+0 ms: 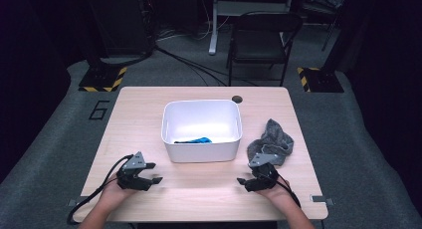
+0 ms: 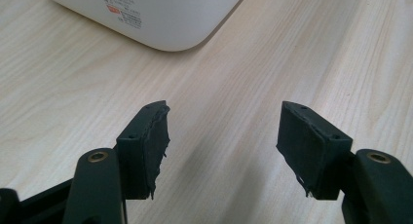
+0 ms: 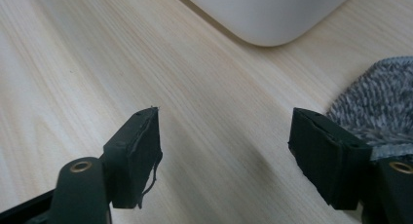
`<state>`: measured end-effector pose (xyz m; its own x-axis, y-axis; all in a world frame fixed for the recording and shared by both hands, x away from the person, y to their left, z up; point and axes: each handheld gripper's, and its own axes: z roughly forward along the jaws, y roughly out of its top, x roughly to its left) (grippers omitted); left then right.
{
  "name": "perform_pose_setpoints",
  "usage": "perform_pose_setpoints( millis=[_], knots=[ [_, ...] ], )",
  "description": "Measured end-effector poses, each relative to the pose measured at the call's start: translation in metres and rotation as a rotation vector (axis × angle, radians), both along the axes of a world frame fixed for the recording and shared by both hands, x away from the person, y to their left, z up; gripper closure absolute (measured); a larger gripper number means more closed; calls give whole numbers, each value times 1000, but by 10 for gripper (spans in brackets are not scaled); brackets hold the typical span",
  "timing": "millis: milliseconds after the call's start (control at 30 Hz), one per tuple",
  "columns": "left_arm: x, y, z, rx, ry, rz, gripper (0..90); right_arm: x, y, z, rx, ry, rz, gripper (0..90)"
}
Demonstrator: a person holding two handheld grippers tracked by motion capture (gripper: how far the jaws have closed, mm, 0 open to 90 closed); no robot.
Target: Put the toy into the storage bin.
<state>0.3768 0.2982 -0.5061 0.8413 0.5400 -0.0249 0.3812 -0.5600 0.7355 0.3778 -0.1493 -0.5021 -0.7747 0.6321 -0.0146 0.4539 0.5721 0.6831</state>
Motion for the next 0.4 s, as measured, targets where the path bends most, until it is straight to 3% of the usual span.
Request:
perform_pose_setpoints(
  millis=[100,400],
  knots=[
    [2,-2,-4,23,7,2,352,1,1,-4,0,10,-4,260],
    [8,5,-6,-1,9,36,326,2,-3,-10,-24,3,-34,240]
  ],
)
